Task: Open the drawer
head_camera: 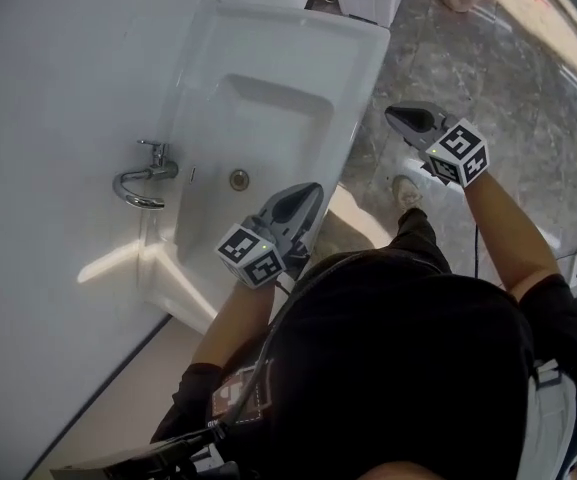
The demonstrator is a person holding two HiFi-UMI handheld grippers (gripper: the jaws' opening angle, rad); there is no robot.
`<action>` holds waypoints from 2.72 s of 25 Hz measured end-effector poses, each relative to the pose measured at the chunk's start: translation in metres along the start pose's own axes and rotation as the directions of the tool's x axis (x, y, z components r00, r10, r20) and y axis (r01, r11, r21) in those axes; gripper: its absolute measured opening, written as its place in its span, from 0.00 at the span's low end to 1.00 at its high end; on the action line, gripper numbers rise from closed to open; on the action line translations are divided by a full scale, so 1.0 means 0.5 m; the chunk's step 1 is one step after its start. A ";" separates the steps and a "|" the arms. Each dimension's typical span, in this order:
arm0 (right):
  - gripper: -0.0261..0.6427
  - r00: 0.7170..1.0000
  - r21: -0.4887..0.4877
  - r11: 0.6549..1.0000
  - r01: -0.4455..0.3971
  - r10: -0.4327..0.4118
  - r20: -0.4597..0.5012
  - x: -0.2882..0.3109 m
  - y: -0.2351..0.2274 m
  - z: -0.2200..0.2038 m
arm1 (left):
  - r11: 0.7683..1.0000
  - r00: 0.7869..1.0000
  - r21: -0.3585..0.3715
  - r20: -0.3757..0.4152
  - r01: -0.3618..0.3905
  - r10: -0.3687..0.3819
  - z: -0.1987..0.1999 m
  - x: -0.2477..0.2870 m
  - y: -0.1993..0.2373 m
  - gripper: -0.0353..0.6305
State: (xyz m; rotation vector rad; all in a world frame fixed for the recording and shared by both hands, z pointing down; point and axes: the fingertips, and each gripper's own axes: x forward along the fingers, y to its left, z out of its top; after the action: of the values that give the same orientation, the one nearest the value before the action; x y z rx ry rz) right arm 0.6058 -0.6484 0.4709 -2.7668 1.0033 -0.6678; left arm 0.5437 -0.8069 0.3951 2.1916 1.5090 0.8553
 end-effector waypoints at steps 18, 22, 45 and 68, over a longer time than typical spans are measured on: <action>0.10 0.989 0.041 0.999 -0.030 0.036 -0.143 0.086 -0.233 -0.530 | 0.982 0.957 -0.187 -0.289 -0.026 -0.029 -0.385 0.420 0.117 0.05; 0.16 0.984 0.052 0.997 -0.059 0.066 -0.167 0.135 -0.252 -0.641 | 0.981 0.946 -0.180 -0.325 -0.069 0.007 -0.475 0.480 0.186 0.05; 0.31 0.970 -0.033 0.985 -0.169 0.160 -0.181 0.421 -0.250 -0.943 | 0.968 0.823 -0.010 -0.530 -0.249 0.206 -0.795 0.513 0.381 0.05; 0.32 0.917 -0.303 0.919 -0.251 0.126 -0.379 0.598 -0.243 -0.983 | 0.902 0.783 0.032 -0.485 -0.430 0.390 -0.780 0.474 0.517 0.05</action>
State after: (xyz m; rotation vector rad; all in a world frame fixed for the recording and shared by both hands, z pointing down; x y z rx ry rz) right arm 0.6615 -0.7281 1.0507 -2.8324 1.5849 -1.0788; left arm 0.5360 -0.7055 0.9097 2.4014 1.1477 1.6826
